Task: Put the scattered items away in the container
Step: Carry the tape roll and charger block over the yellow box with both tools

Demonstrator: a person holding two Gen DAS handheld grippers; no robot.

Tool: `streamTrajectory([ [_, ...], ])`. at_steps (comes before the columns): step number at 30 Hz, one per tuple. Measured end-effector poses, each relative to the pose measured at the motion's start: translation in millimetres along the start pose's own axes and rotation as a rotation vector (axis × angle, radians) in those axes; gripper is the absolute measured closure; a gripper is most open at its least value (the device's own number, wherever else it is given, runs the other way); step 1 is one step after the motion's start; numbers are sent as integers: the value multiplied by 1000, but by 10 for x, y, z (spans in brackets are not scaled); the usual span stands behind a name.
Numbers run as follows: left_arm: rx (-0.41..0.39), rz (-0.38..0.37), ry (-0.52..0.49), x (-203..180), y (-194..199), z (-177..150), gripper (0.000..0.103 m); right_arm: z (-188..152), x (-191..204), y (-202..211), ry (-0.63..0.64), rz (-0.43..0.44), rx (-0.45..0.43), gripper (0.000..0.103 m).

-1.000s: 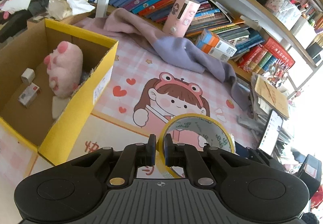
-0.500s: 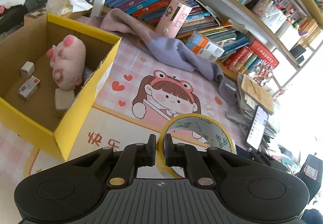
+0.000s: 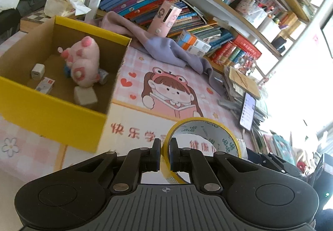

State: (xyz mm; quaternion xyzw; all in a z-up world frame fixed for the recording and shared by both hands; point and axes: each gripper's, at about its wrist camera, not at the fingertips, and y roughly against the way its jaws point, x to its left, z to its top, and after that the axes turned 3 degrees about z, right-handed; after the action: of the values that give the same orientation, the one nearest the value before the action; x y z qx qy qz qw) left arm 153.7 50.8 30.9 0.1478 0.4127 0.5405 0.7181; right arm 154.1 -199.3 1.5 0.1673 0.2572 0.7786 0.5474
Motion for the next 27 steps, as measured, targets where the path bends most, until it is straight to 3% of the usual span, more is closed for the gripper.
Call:
streamTrajectory([
  [12, -28, -20, -11, 596, 600, -172, 96, -42, 835, 353, -41, -5, -24, 49],
  [27, -174, 1, 46, 1138, 1140, -126, 96, 150, 1610, 520, 100, 77, -58, 49],
])
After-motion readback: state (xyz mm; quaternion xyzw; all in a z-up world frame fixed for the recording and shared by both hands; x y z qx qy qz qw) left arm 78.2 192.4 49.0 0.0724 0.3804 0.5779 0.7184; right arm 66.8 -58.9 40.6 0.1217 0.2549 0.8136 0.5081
